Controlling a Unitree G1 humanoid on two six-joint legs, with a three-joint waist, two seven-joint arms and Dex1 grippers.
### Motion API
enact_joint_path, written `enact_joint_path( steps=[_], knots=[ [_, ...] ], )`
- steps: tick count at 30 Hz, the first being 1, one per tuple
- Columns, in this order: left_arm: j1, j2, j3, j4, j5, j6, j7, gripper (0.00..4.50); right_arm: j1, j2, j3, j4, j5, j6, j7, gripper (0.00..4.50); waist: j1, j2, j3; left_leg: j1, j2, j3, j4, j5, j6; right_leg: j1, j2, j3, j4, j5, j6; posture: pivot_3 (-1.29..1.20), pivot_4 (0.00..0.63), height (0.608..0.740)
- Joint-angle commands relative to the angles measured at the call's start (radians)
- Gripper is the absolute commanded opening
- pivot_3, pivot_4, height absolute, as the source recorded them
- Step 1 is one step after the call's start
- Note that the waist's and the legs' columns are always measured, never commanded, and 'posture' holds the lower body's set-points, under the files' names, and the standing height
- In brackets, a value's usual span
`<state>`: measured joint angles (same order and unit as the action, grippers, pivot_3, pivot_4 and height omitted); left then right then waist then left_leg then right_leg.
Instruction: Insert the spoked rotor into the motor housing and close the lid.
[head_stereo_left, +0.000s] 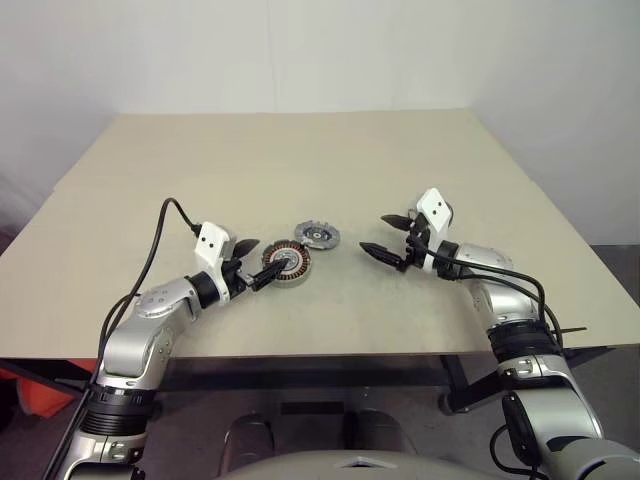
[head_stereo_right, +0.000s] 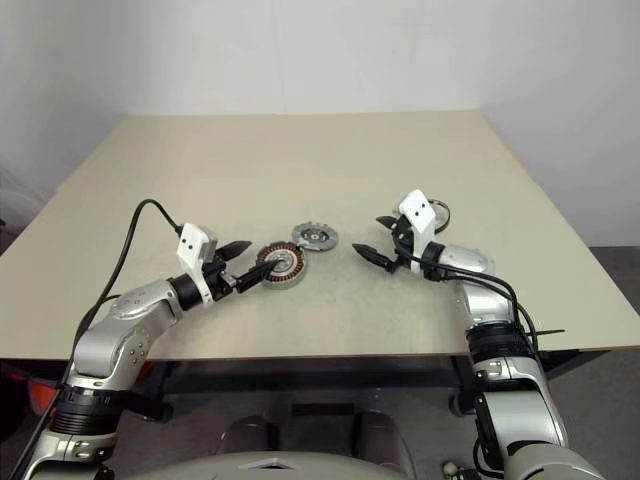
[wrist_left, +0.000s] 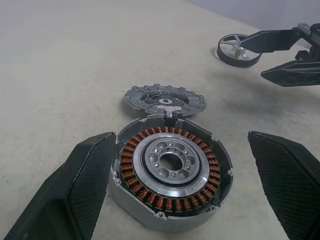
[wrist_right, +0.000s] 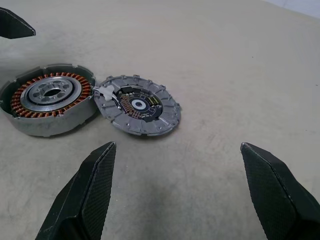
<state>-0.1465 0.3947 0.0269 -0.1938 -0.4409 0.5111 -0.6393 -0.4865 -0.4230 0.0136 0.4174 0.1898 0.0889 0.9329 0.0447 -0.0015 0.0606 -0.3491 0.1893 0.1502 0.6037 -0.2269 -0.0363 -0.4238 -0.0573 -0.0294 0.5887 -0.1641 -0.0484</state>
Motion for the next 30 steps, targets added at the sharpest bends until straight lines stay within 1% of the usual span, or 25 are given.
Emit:
enact_joint_path(
  steps=[1,7,13,16,18,20,22,25,27,30],
  knots=[
    [-0.003,0.012,-0.002,-0.038,0.002,-0.007,-0.004,4.48,-0.03,0.003,0.003,-0.015,0.002,-0.023,-0.001,4.5,0.0,0.0,0.0,0.0,0.0,0.0,0.0,0.0,0.0,0.0,0.0,0.0,0.0,0.0,0.0,0.0,0.0,0.74],
    [0.0,0.022,-0.004,-0.041,0.012,-0.01,-0.002,4.48,-0.043,-0.005,0.032,-0.054,-0.009,-0.017,0.03,4.5,-0.001,0.0,0.0,0.0,0.0,0.0,0.0,0.0,0.0,0.0,0.0,0.0,0.0,0.0,0.0,0.0,0.0,0.74],
    [-0.001,0.028,-0.015,-0.039,0.029,-0.017,-0.002,4.48,-0.06,-0.001,0.047,-0.036,-0.021,-0.028,0.024,4.5,0.0,0.0,0.0,0.0,0.0,0.0,0.0,0.0,0.0,0.0,0.0,0.0,0.0,0.0,0.0,0.0,0.0,0.74],
    [-0.007,0.047,-0.033,-0.036,0.063,-0.032,-0.008,4.48,-0.054,0.003,0.054,-0.038,-0.028,-0.033,0.024,4.5,0.0,0.0,0.0,0.0,0.0,0.0,0.0,0.0,0.0,0.0,0.0,0.0,0.0,0.0,0.0,0.0,0.0,0.74],
    [-0.018,0.076,-0.064,-0.027,0.118,-0.064,-0.016,4.48,-0.053,0.005,0.056,-0.036,-0.031,-0.036,0.023,4.5,0.0,0.0,0.0,0.0,0.0,0.0,0.0,0.0,0.0,0.0,0.0,0.0,0.0,0.0,0.0,0.0,0.0,0.74],
    [-0.04,0.14,-0.128,-0.002,0.233,-0.134,-0.029,4.48,-0.055,0.005,0.059,-0.034,-0.032,-0.038,0.022,4.5,0.0,0.0,0.0,0.0,0.0,0.0,0.0,0.0,0.0,0.0,0.0,0.0,0.0,0.0,0.001,0.0,0.0,0.74],
    [-0.08,0.235,-0.215,0.021,0.36,-0.237,-0.089,4.48,-0.059,0.005,0.063,-0.029,-0.033,-0.041,0.023,4.5,0.0,0.0,0.0,0.0,0.0,-0.001,0.0,0.0,0.0,0.0,0.0,0.0,0.001,-0.001,0.001,0.0,0.0,0.74],
    [-0.143,0.303,-0.262,0.057,0.425,-0.331,-0.157,4.48,-0.061,0.001,0.068,-0.025,-0.033,-0.045,0.028,4.5,0.0,0.0,0.0,0.0,0.0,-0.001,0.0,0.001,0.0,0.0,0.0,0.0,0.001,-0.001,0.001,0.0,0.0,0.74],
    [-0.187,0.326,-0.28,0.088,0.447,-0.379,-0.201,4.48,-0.06,-0.005,0.068,-0.03,-0.032,-0.041,0.035,4.5,0.001,0.0,0.0,0.0,0.0,-0.001,0.001,0.001,0.0,0.0,0.0,0.0,0.0,-0.001,0.001,0.0,0.0,0.74],
    [-0.246,0.332,-0.317,0.148,0.476,-0.448,-0.268,4.48,-0.052,-0.028,0.071,-0.056,-0.026,-0.021,0.062,4.5,0.002,0.0,0.0,0.0,0.0,-0.001,0.0,0.001,0.0,0.0,0.0,0.0,0.001,0.001,-0.001,0.0,0.0,0.74]
  ],
)
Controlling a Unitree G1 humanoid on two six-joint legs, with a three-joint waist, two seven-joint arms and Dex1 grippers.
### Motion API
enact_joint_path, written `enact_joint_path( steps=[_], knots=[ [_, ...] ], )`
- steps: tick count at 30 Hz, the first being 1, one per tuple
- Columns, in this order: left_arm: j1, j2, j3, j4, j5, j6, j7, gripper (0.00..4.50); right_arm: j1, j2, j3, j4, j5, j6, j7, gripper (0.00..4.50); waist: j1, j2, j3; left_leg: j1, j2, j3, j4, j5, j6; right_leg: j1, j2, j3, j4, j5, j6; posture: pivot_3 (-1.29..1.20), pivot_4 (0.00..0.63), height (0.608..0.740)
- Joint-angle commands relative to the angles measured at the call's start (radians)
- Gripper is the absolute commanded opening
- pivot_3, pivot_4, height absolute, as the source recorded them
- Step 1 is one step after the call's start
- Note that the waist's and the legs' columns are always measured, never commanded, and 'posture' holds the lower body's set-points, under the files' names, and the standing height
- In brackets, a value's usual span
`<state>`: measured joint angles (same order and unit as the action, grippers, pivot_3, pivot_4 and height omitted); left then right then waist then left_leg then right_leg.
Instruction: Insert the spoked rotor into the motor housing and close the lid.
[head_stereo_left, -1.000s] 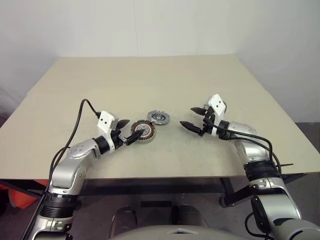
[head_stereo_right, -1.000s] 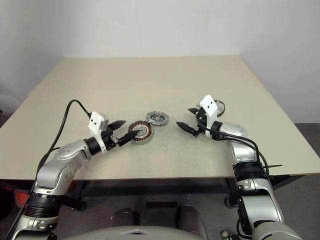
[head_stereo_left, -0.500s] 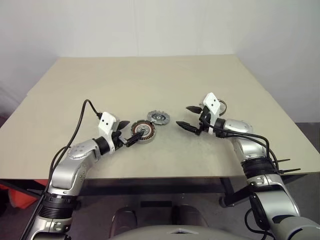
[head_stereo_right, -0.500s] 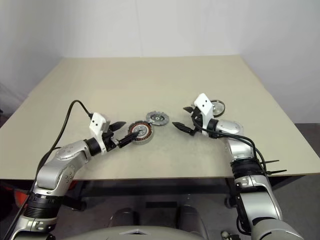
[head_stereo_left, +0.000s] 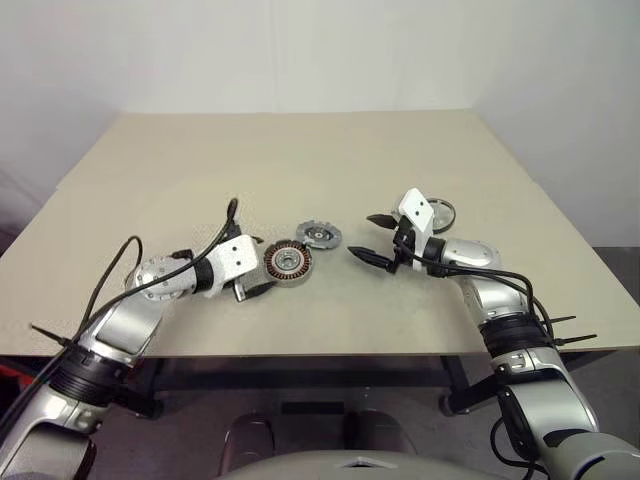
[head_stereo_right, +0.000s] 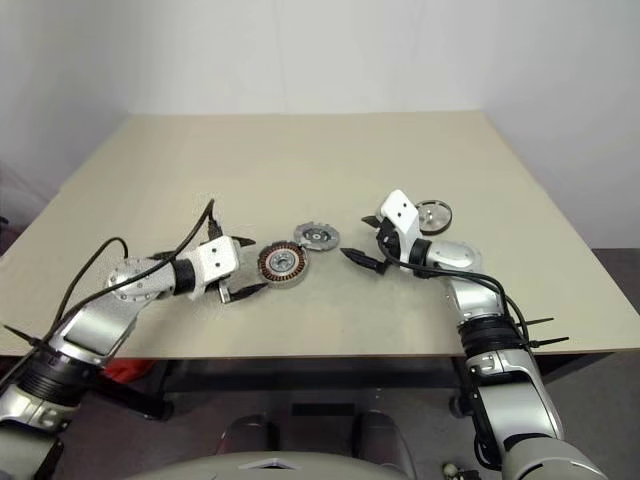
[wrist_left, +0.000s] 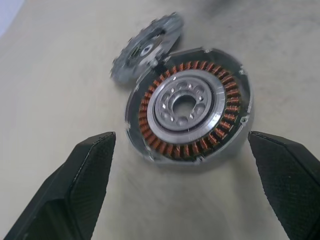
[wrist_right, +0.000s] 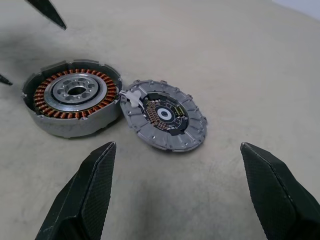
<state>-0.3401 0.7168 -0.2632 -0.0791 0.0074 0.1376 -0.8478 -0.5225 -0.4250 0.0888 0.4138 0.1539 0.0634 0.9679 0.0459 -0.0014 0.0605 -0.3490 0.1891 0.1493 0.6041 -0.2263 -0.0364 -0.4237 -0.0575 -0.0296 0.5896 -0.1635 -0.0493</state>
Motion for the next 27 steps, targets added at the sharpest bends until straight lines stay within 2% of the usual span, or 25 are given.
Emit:
enact_joint_path(
  steps=[1,10,12,21,27],
  knots=[
    [-0.069,0.007,-0.04,0.054,0.037,-0.094,-0.078,4.48,-0.011,-0.035,-0.004,-0.064,0.013,0.012,0.037,4.5,0.0,0.0,0.0,0.0,0.0,0.0,0.0,0.0,0.0,0.0,0.0,0.0,0.0,0.001,-0.002,0.0,0.0,0.74],
    [-0.198,-0.046,-0.13,0.247,0.078,-0.245,-0.241,4.48,0.008,-0.106,-0.032,-0.187,0.043,0.078,0.067,4.5,0.002,0.0,0.0,0.0,0.0,0.0,0.0,0.001,-0.001,0.0,0.0,0.0,0.001,0.002,-0.004,0.0,0.0,0.74],
    [-0.233,-0.052,-0.148,0.302,0.096,-0.288,-0.268,4.48,0.007,-0.108,-0.037,-0.201,0.046,0.083,0.059,4.5,0.002,0.0,0.0,0.001,0.0,0.0,0.0,0.001,-0.002,0.0,0.0,0.0,0.001,0.0,0.001,0.0,0.0,0.74],
    [-0.415,-0.048,-0.195,0.556,0.181,-0.49,-0.379,4.48,0.021,-0.111,-0.047,-0.251,0.06,0.104,0.03,4.5,0.01,0.0,0.0,0.0,0.0,0.0,0.0,0.002,-0.003,0.0,0.0,0.0,0.001,0.002,-0.004,0.0,0.0,0.74],
    [-0.557,-0.079,-0.221,0.738,0.233,-0.631,-0.425,4.48,0.024,-0.098,-0.044,-0.269,0.065,0.104,0.005,4.5,0.028,0.0,0.0,0.0,0.0,0.0,0.0,0.002,-0.004,0.0,0.0,0.0,0.001,0.001,-0.002,0.0,0.0,0.74]
  ],
)
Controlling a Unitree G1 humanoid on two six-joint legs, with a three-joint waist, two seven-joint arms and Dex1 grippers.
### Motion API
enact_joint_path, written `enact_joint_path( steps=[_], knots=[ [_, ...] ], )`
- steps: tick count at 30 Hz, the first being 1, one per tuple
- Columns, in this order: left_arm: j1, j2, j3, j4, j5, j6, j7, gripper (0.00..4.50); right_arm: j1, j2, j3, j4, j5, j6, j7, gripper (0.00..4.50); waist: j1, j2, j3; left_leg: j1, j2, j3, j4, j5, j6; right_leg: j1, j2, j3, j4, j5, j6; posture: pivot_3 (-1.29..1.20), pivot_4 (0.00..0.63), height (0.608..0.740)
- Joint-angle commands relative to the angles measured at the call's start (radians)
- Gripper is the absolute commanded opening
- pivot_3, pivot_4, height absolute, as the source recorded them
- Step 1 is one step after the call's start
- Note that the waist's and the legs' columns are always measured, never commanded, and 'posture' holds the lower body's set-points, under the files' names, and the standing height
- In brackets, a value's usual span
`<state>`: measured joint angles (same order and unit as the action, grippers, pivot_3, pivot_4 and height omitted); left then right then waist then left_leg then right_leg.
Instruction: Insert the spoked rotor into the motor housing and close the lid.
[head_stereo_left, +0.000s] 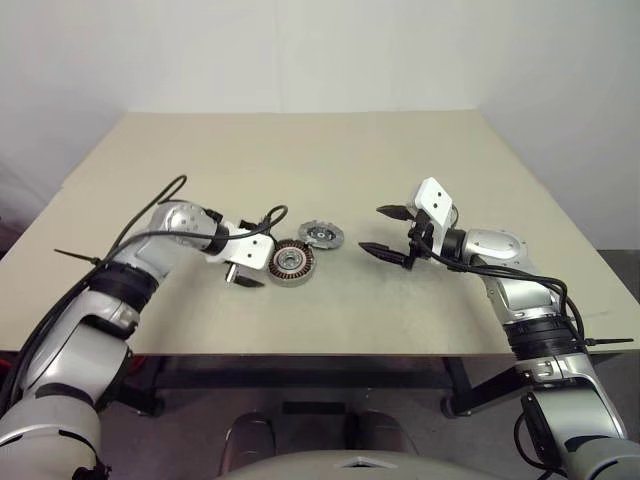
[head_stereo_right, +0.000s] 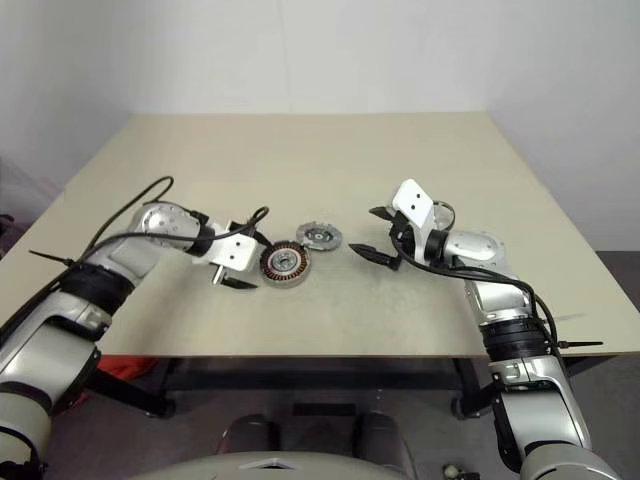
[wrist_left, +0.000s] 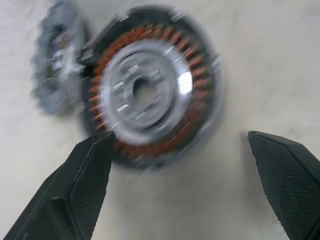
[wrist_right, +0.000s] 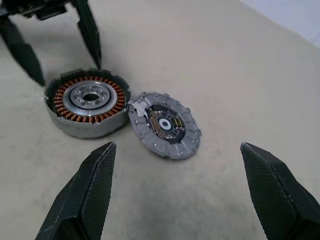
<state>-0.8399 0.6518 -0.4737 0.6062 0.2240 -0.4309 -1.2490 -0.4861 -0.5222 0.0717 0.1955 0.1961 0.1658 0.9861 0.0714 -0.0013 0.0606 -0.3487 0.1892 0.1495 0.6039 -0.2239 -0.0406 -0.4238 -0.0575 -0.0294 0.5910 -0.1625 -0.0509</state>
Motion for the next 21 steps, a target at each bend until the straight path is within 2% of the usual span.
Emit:
enact_joint_path(
  steps=[1,8,21],
  knots=[
    [-0.076,-0.021,-0.014,0.076,0.022,-0.081,-0.033,4.48,-0.013,0.001,-0.027,-0.054,0.024,0.002,-0.017,4.5,0.006,0.0,0.0,0.0,0.0,0.0,0.0,0.0,0.0,0.0,0.0,0.0,0.0,0.0,0.0,0.0,0.0,0.74],
    [-0.186,-0.079,-0.033,0.225,0.057,-0.194,-0.068,4.48,0.019,0.01,-0.029,-0.079,0.026,-0.005,-0.045,4.5,0.03,0.0,0.0,0.0,0.0,0.0,0.0,0.001,-0.001,0.0,0.0,0.0,0.0,0.002,-0.003,0.0,0.0,0.74],
    [-0.278,-0.163,-0.045,0.361,0.091,-0.3,-0.111,4.48,0.089,0.032,-0.044,-0.138,0.024,-0.011,-0.118,4.5,0.036,0.0,0.0,-0.001,0.0,0.0,0.0,0.001,-0.002,0.0,-0.001,0.0,0.0,0.001,-0.001,0.0,0.0,0.74]
  ],
)
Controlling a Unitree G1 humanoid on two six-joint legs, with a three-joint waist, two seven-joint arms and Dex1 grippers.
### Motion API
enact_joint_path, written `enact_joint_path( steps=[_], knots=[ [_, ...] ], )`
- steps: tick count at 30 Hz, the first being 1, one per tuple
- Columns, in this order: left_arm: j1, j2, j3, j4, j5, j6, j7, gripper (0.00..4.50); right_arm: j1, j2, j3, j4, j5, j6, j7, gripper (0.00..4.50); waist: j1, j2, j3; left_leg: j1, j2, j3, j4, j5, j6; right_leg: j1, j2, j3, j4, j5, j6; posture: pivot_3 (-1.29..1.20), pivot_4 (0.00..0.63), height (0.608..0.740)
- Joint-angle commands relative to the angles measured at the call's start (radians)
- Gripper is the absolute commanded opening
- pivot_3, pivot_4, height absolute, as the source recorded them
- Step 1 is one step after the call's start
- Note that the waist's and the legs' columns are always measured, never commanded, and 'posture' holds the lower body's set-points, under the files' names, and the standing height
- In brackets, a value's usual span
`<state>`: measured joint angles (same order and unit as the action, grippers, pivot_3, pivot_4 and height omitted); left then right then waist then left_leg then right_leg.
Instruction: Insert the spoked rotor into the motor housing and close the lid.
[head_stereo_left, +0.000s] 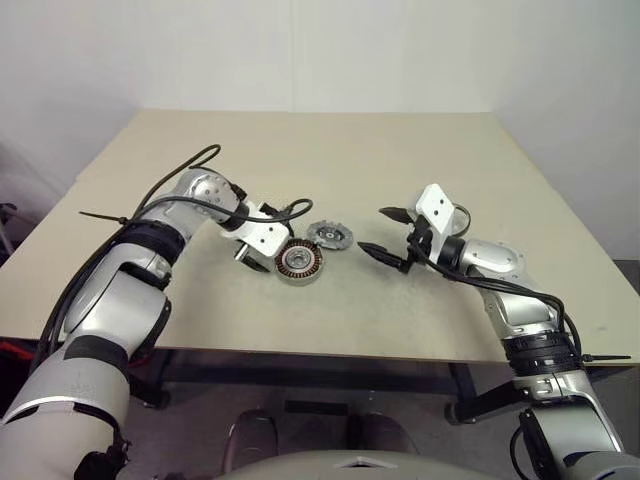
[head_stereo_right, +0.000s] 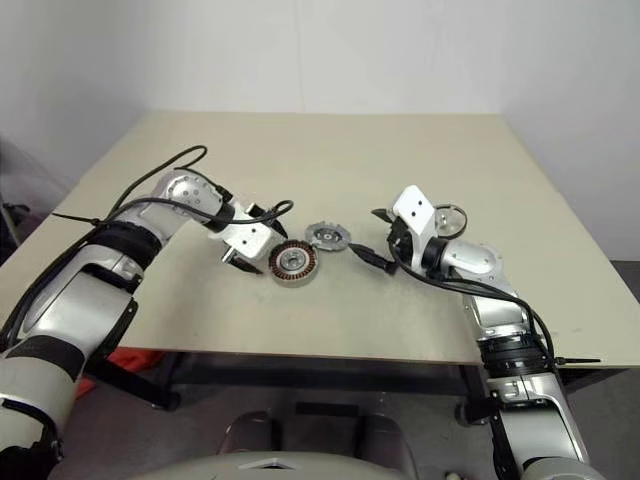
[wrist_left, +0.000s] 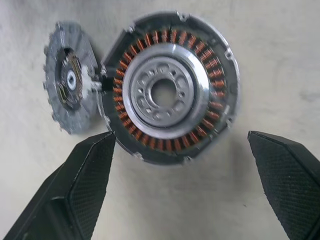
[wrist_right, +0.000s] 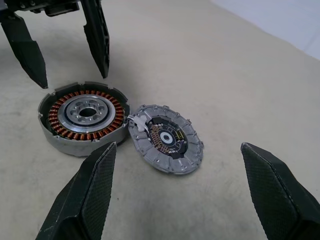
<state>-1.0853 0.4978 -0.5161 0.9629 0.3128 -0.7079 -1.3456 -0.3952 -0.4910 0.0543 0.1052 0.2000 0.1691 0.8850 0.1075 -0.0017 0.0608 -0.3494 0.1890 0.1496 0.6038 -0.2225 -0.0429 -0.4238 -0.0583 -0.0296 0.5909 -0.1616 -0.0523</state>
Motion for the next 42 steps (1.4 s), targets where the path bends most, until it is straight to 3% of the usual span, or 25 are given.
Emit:
enact_joint_path(
  steps=[1,15,24,35,42],
  knots=[
    [-0.031,-0.014,-0.004,0.006,0.002,-0.028,-0.02,4.48,0.0,0.001,-0.028,-0.048,0.02,-0.014,-0.021,4.5,0.001,0.0,0.0,0.0,0.0,0.0,0.0,0.0,0.0,0.0,0.0,0.0,0.0,0.0,0.0,0.0,0.0,0.74],
    [-0.001,-0.016,-0.038,0.046,0.037,-0.088,-0.062,4.48,0.005,0.012,-0.033,-0.055,0.02,-0.021,-0.072,4.5,0.003,0.0,0.0,0.0,0.0,0.0,0.0,0.0,0.0,0.0,0.0,0.0,0.0,0.0,-0.001,0.0,0.0,0.74],
    [-0.021,-0.046,-0.061,0.119,0.103,-0.104,-0.007,4.48,0.014,0.018,-0.032,-0.068,0.023,-0.019,-0.091,4.5,0.012,0.0,0.0,0.0,0.0,0.0,0.0,0.0,0.0,0.0,0.0,0.0,0.0,0.0,-0.001,0.0,0.0,0.74],
    [-0.126,-0.089,-0.095,0.218,0.194,-0.129,0.073,4.48,0.009,0.021,-0.036,-0.066,0.021,-0.026,-0.098,4.5,0.022,0.0,0.0,0.001,0.0,0.0,0.0,0.001,-0.001,0.001,0.0,0.0,0.0,-0.002,0.003,0.0,0.0,0.74],
    [-0.161,-0.11,-0.102,0.258,0.205,-0.152,0.037,4.48,0.015,0.031,-0.039,-0.068,0.019,-0.032,-0.116,4.5,0.023,0.0,0.0,0.001,0.0,0.0,0.0,0.001,-0.001,0.001,0.0,0.0,0.0,-0.002,0.003,0.0,0.0,0.74]
  ],
)
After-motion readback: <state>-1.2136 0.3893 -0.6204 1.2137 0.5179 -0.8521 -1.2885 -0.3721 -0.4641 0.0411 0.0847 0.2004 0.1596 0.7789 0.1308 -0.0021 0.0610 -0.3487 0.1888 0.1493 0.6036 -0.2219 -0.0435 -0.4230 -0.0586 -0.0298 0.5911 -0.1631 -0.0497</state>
